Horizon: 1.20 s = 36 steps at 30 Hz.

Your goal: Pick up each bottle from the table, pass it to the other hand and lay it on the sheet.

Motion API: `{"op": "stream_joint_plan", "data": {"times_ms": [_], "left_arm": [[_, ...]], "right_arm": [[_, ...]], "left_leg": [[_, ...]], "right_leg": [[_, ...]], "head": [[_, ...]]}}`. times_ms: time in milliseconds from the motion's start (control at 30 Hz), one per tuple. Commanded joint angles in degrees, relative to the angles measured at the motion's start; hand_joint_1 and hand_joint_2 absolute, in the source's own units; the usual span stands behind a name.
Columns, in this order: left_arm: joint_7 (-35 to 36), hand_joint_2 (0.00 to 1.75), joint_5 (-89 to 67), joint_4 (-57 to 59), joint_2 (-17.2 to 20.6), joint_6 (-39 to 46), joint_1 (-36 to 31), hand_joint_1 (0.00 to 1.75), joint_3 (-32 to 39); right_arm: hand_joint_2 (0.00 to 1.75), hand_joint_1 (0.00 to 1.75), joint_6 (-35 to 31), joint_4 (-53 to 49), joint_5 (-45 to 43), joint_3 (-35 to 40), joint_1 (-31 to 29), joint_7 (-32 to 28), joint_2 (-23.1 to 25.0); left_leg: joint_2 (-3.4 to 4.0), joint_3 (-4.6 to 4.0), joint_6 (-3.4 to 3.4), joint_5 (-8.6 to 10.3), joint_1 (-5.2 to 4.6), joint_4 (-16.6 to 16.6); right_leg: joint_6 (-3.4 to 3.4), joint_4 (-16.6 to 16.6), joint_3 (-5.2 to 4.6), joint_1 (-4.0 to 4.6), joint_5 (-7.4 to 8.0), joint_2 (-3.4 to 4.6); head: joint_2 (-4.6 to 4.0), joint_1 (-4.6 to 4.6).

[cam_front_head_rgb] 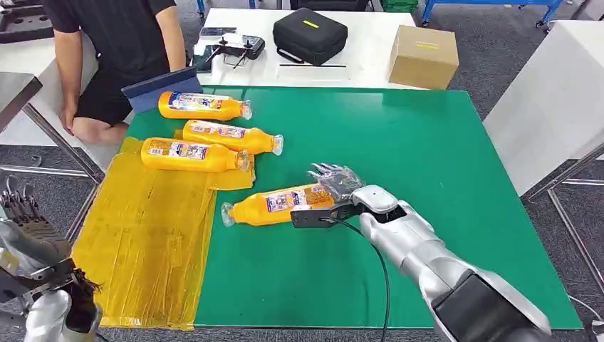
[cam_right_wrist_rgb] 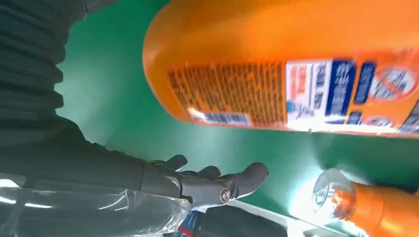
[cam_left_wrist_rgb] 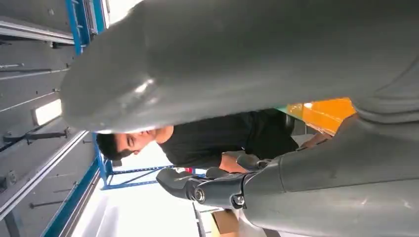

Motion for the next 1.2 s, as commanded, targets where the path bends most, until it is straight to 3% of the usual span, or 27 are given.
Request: {"op": "stream_joint_plan", "data": {"times_ms": [33,733,767,800,833,1200], "left_arm": [[0.0,0.00,0.1,4.4,0.5,0.1,-3.0,0.00,-0.2],[1.0,0.00,-1.2,4.1,-0.6,0.9,-4.3,0.00,-1.4],[1.0,0.00,-1.2,4.2,-0.5,0.9,-4.3,0.00,-1.3],[1.0,0.00,-1.2,4.2,-0.4,0.9,-4.2,0.00,-1.3],[1.0,0.00,-1.1,4.2,-0.3,0.9,-4.1,0.00,-1.1],[0.3,0.00,0.2,2.5,0.3,0.3,-1.8,0.00,0.0]], "right_arm": [[1.75,0.00,1.7,5.7,-0.9,3.7,-2.1,-0.4,1.5],[1.75,0.02,3.1,9.7,-0.5,7.4,0.0,2.9,2.1],[1.75,0.37,3.4,9.9,-0.8,7.4,0.1,3.1,2.1],[1.75,1.59,3.3,9.9,-0.8,7.4,0.1,3.2,2.1],[1.75,1.71,3.4,10.0,-0.8,7.4,0.2,3.2,2.1],[1.75,1.73,3.9,9.9,-1.0,7.7,0.1,2.8,1.7]], "left_leg": [[0.01,0.16,-0.28,-0.05,0.05,0.0],[0.01,0.17,-0.18,-0.03,0.06,0.0],[0.00,0.26,-0.27,-0.07,0.08,0.0],[0.00,0.18,-0.17,-0.02,0.04,0.0],[-0.01,0.28,-0.28,-0.05,0.07,-0.1],[0.08,0.35,-0.25,-0.05,0.07,-0.1]], "right_leg": [[-0.17,0.0,0.16,0.04,-0.07,-0.02],[-0.10,-0.1,0.16,0.05,-0.04,-0.06],[-0.16,-0.1,0.26,0.07,-0.09,-0.08],[-0.10,-0.1,0.17,0.03,-0.05,-0.08],[-0.16,-0.1,0.28,0.06,-0.08,-0.10],[-0.15,-0.1,0.31,0.06,-0.04,0.00]], "head": [[0.00,0.00],[0.00,0.00],[0.00,0.02],[0.00,0.00],[0.00,0.00],[0.00,0.00]]}}
